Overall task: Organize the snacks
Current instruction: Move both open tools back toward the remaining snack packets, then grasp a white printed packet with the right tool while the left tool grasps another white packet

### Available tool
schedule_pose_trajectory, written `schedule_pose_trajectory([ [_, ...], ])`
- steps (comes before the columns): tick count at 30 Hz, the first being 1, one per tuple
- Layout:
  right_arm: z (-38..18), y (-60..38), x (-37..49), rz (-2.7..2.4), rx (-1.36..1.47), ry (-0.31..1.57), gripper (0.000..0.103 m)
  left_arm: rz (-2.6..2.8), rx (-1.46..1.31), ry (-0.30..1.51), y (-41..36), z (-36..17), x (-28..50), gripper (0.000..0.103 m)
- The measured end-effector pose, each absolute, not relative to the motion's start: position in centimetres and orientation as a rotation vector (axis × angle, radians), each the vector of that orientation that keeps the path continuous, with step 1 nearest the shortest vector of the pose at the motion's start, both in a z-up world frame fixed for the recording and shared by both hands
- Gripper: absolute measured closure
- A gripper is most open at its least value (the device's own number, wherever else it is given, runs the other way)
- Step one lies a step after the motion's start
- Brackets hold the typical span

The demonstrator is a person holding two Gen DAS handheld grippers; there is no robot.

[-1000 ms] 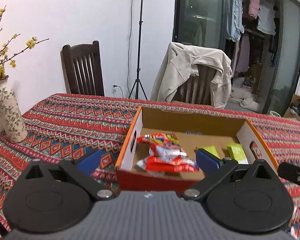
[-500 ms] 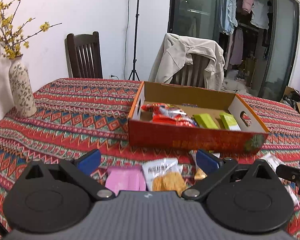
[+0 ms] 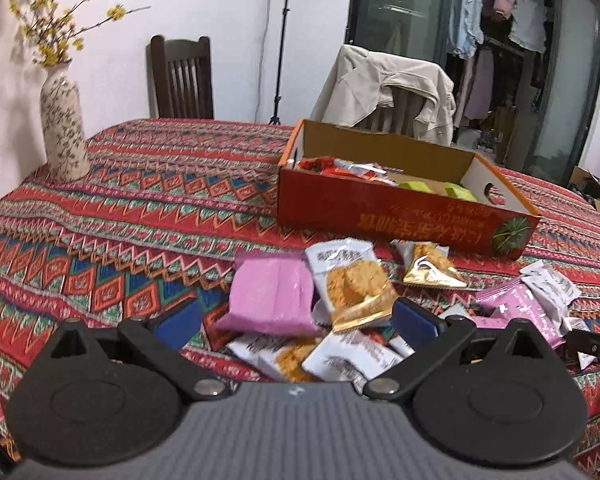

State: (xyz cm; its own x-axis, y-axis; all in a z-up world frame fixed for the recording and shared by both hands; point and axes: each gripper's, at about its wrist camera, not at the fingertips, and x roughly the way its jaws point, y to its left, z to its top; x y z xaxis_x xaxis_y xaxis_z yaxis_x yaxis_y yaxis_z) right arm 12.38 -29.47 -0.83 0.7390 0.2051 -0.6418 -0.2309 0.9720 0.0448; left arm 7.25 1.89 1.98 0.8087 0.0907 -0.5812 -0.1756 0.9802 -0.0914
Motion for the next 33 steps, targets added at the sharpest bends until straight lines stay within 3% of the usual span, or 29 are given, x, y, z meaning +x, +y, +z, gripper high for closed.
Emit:
schedule_pose_trajectory([
  [14, -3.9, -30.3, 13.6, 0.234, -0.035, 0.722, 0.0, 0.137, -0.19, 0.629, 3.4, -1.3, 8.0, 0.0],
  [16, -3.9, -30.2, 13.3, 0.236, -0.041, 0.71, 0.004, 0.126, -0.192, 0.619, 3.4, -1.5, 7.8, 0.0],
  [18, -3.7, -30.2, 12.9, 0.24, -0.041, 0.694, 0.022, 0.109, -0.203, 0.619, 3.5, -1.7, 7.8, 0.0],
  [20, -3.6, -30.2, 12.5, 0.246, -0.039, 0.68, 0.03, 0.094, -0.221, 0.613, 3.7, -1.7, 7.7, 0.0],
  [21, -3.5, -30.3, 12.4, 0.25, -0.038, 0.675, 0.04, 0.092, -0.224, 0.611, 3.7, -1.7, 7.7, 0.0],
  [33, -2.4, -30.2, 10.3, 0.243, -0.052, 0.542, 0.045, 0.089, -0.227, 0.612, 3.6, -1.9, 7.6, 0.0],
])
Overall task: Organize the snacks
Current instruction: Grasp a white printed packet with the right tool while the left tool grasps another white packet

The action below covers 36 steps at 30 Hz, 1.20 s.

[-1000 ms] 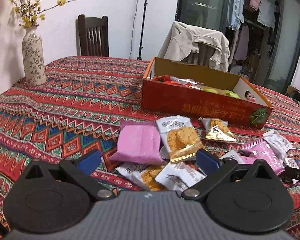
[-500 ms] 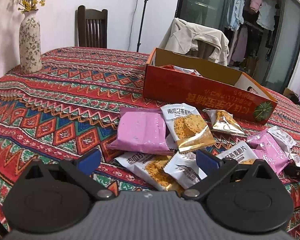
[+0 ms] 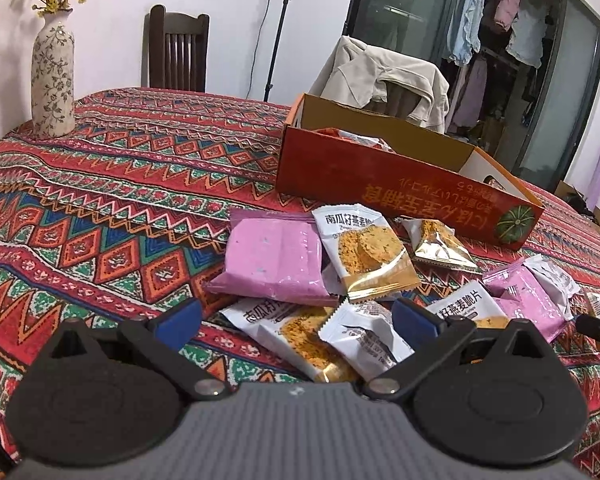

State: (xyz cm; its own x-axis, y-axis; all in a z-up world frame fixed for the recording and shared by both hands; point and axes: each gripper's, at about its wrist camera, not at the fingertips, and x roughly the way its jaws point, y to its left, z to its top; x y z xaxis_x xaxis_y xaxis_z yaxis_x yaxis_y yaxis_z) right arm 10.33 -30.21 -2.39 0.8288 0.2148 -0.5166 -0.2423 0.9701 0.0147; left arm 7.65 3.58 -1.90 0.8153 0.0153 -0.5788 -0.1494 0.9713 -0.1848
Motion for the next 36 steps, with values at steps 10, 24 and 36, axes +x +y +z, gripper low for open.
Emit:
schedule_pose_trajectory([
  [10, -2.3, -30.4, 10.3, 0.249, -0.035, 0.53, 0.045, 0.144, -0.126, 0.646, 0.9, -0.9, 8.3, 0.0],
  [24, -2.1, -30.3, 9.8, 0.271, -0.025, 0.506, 0.044, 0.309, -0.035, 0.704, -2.8, -2.0, 11.1, 0.0],
  [36, -2.0, -30.5, 9.5, 0.286, -0.016, 0.505, 0.044, 0.272, 0.05, 0.713, -4.3, -2.0, 9.1, 0.035],
])
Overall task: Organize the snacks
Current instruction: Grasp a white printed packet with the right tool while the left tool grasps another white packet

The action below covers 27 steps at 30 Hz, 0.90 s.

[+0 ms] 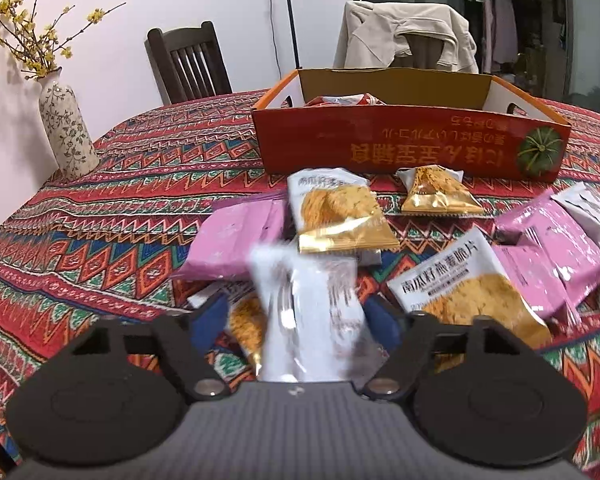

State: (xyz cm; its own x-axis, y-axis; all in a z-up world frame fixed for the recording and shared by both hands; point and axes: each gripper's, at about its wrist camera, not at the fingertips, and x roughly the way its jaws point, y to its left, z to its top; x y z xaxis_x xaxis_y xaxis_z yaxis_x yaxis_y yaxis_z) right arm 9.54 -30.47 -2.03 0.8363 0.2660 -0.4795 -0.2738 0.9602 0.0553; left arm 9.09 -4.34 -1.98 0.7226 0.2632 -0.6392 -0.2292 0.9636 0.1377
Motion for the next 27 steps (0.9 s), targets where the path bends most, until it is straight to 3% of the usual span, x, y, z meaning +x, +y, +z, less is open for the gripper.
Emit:
schedule_pose_trajectory([
  [1, -2.0, -30.5, 9.5, 0.286, -0.015, 0.505, 0.044, 0.264, 0.052, 0.709, -4.2, -1.9, 8.8, 0.042],
  [4, -2.1, -30.6, 9.5, 0.286, -0.014, 0.505, 0.044, 0.249, 0.03, 0.699, -3.5, -1.5, 8.2, 0.045],
  [27, 0.1, -29.3, 8.5, 0.325, -0.054, 0.451, 0.044, 0.176, -0.006, 0.535, -0.1, 4.6, 4.7, 0.046],
])
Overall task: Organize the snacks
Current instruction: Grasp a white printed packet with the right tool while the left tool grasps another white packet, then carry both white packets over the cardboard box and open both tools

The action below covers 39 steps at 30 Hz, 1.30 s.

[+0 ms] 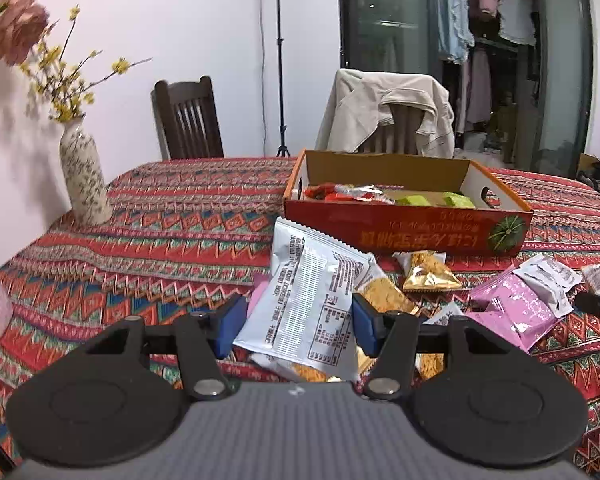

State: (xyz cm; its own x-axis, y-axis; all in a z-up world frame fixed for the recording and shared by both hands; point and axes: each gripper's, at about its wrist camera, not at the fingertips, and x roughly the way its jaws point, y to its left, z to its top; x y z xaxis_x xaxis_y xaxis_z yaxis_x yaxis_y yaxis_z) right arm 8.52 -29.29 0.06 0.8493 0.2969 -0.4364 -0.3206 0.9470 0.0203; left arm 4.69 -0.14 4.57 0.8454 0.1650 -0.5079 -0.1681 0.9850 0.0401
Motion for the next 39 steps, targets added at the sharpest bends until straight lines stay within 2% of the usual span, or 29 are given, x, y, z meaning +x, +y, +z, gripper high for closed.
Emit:
schedule_pose_trajectory([
  [14, 5.0, -27.9, 10.5, 0.309, -0.019, 0.41, 0.044, 0.129, 0.001, 0.511, 0.4, 7.1, 9.6, 0.045],
  [39, 7.8, -22.0, 24.9, 0.253, 0.053, 0.447, 0.044, 0.093, -0.002, 0.475, -3.0, 8.9, 23.6, 0.045],
])
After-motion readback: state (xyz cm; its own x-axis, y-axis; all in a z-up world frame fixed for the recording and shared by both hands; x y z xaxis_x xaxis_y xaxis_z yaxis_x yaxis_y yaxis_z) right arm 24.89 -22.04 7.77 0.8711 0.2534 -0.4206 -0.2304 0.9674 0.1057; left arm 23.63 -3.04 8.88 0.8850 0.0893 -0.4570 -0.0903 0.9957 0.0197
